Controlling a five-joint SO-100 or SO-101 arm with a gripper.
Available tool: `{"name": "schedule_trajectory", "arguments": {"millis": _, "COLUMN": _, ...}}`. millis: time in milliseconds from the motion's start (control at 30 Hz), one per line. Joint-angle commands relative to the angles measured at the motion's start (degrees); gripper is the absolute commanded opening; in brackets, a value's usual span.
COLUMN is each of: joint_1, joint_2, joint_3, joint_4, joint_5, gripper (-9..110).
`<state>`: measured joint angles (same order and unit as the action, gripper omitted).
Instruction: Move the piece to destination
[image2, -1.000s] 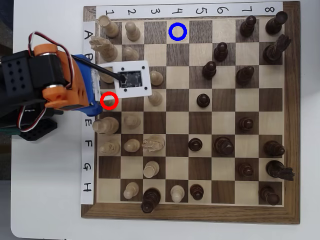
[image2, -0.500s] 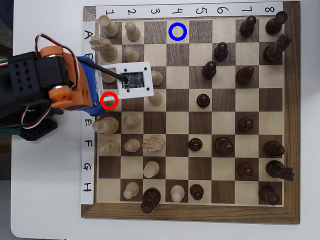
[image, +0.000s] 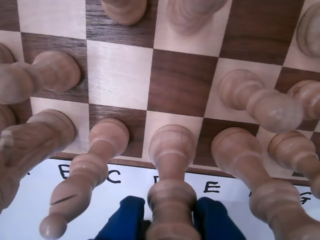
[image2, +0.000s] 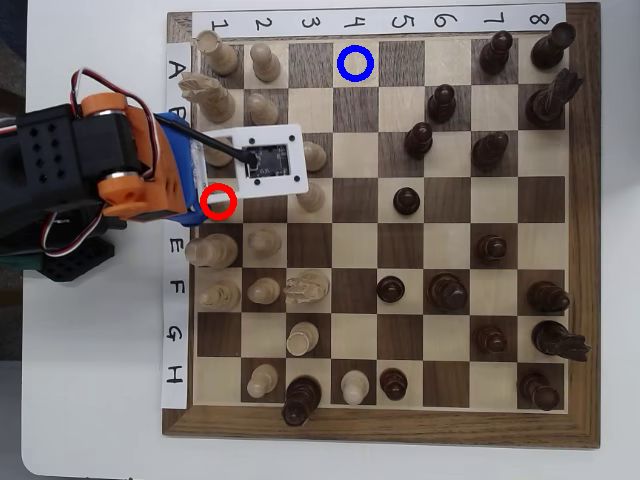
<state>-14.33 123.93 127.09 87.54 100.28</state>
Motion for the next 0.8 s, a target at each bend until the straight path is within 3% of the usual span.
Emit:
{"name": "schedule_trajectory", "arguments": {"millis": 0, "joint_1": 2.29, "joint_2": 1.93, "joint_3": -0.18, "joint_4": -1.76, "joint_5": 5.54, "gripper": 9}}
{"name": "schedule_trajectory", "arguments": {"millis": 267, "joint_1": 4.22, "joint_2": 2.55, "joint_3": 0.00, "joint_4": -2.46, "joint_5": 3.78, "gripper": 0}}
{"name": "schedule_trajectory", "arguments": {"millis": 767, "joint_1": 4.48, "joint_2": 3.69, "joint_3": -6.59, "joint_4": 1.49, "joint_5": 4.04, "gripper": 0}}
